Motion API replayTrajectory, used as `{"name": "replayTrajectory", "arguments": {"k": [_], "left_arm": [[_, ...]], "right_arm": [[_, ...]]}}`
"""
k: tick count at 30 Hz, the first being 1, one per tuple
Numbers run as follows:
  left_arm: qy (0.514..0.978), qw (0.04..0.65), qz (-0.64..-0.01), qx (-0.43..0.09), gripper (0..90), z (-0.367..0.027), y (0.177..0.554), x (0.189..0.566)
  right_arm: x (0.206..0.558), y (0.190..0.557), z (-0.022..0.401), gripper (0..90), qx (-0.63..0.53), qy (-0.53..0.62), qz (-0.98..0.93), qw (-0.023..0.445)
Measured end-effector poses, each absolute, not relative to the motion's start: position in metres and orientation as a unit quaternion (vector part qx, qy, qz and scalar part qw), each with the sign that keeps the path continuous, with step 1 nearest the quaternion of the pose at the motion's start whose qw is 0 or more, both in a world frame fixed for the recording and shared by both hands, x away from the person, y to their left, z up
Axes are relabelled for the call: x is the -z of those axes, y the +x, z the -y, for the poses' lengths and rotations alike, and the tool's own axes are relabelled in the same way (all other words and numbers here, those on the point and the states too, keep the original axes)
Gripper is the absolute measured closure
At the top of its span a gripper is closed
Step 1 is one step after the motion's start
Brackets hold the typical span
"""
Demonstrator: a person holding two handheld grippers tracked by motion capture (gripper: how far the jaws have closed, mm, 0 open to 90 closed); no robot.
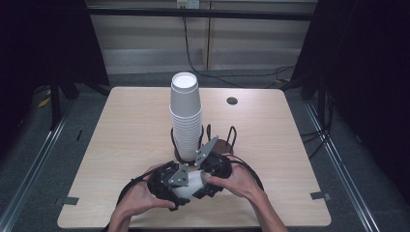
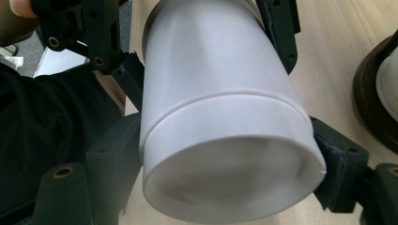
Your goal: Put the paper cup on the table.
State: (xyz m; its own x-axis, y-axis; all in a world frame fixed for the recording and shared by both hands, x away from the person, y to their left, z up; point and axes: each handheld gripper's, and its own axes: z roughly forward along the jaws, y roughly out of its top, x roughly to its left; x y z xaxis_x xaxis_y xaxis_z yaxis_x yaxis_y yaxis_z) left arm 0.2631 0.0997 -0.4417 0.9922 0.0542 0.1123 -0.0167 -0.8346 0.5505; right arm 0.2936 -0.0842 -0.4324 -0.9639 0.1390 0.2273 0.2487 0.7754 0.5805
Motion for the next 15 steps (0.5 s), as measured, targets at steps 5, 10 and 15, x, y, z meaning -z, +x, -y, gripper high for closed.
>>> {"name": "replayTrajectory", "arguments": {"k": [5,10,15], "left_arm": [[0.953,0.297,-0.010,-0.064,14.5,-0.101,0.264,0.445],[0.947,0.316,-0.006,-0.062,13.2,-0.105,0.265,0.445],[0.933,0.355,-0.012,-0.059,14.2,-0.112,0.266,0.439]], "right_arm": [[0.432,0.294,0.084,21.7,0.312,-0.107,0.940,0.089],[0.432,0.294,0.084,21.9,0.306,-0.112,0.941,0.092],[0.433,0.294,0.082,22.0,0.306,-0.107,0.942,0.092]]}}
